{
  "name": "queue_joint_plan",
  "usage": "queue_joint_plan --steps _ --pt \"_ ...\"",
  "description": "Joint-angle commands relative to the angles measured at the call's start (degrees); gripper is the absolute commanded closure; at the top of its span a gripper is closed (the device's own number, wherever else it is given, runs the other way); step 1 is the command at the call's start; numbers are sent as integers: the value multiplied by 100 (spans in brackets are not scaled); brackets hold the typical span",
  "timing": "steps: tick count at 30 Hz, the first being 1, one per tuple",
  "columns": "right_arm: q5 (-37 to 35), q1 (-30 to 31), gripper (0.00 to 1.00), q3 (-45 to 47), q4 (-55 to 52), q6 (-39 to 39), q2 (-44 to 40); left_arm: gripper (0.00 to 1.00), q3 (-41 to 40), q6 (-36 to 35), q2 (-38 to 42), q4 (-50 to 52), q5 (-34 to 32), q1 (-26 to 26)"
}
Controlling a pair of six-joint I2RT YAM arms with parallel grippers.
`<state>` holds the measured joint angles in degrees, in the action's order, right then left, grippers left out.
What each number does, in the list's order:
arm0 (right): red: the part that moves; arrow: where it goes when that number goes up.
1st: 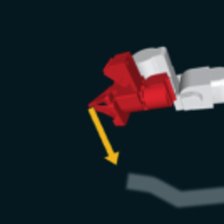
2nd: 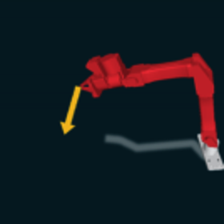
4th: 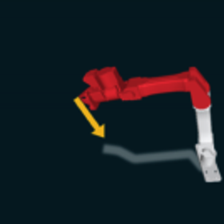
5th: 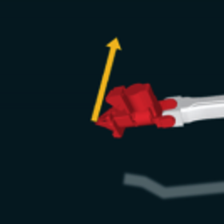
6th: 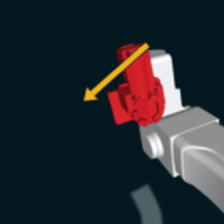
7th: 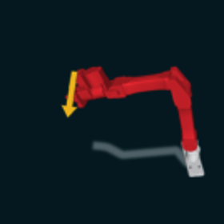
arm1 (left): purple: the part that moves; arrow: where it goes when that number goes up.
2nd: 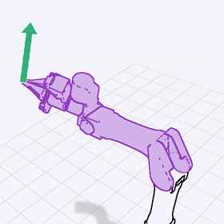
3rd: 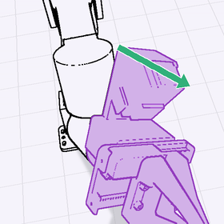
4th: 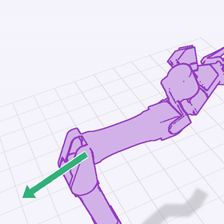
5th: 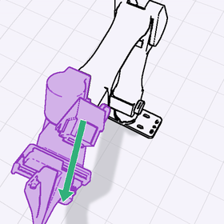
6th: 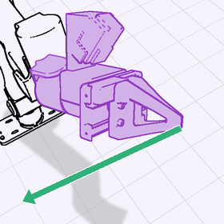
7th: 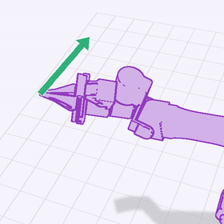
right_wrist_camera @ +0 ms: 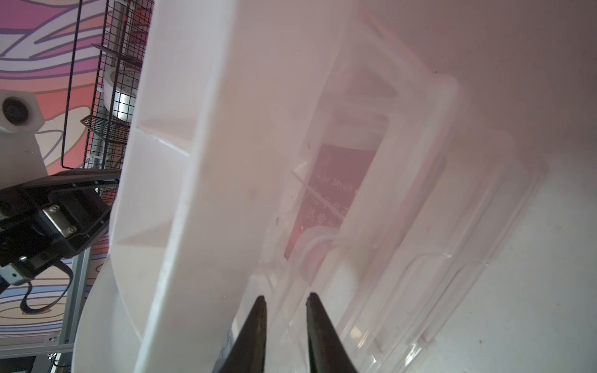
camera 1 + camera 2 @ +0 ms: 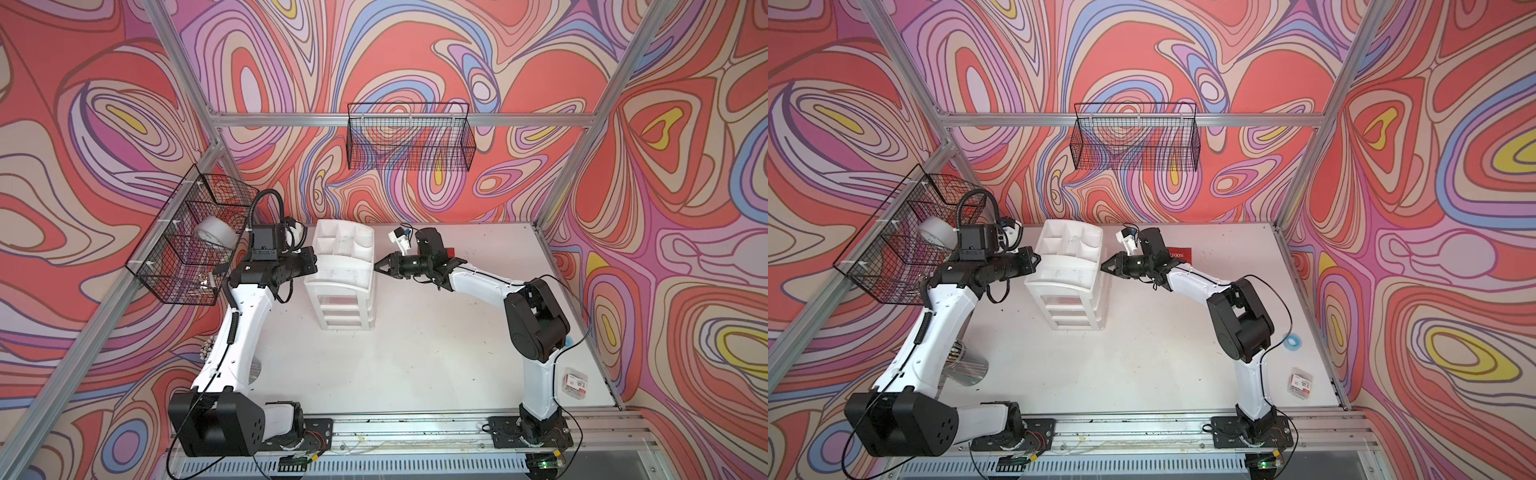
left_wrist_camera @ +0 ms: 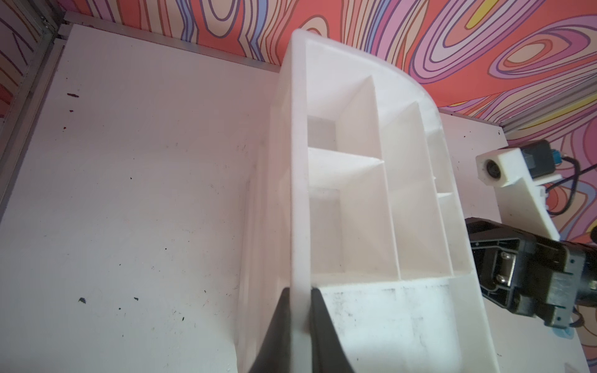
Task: Take the postcards out of the drawer
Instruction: Close the drawer in the storage box.
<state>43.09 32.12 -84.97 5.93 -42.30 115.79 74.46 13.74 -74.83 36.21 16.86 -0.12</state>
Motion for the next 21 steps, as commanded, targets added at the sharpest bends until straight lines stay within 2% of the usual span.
queue_joint_plan --steps 1,3,7,10,21 --pt "182 286 76 -152 215 -48 173 89 -115 -98 -130 158 422 109" --pt "134 286 76 -113 174 -9 137 88 -115 -83 -120 170 368 109" --pt "97 286 76 -86 51 87 45 78 -100 4 -42 130 134 109" --pt "70 278 76 -17 31 107 10 73 -7 15 20 65 292 105" --pt "-20 80 73 457 414 -65 -226 68 488 39 -58 75 287 74"
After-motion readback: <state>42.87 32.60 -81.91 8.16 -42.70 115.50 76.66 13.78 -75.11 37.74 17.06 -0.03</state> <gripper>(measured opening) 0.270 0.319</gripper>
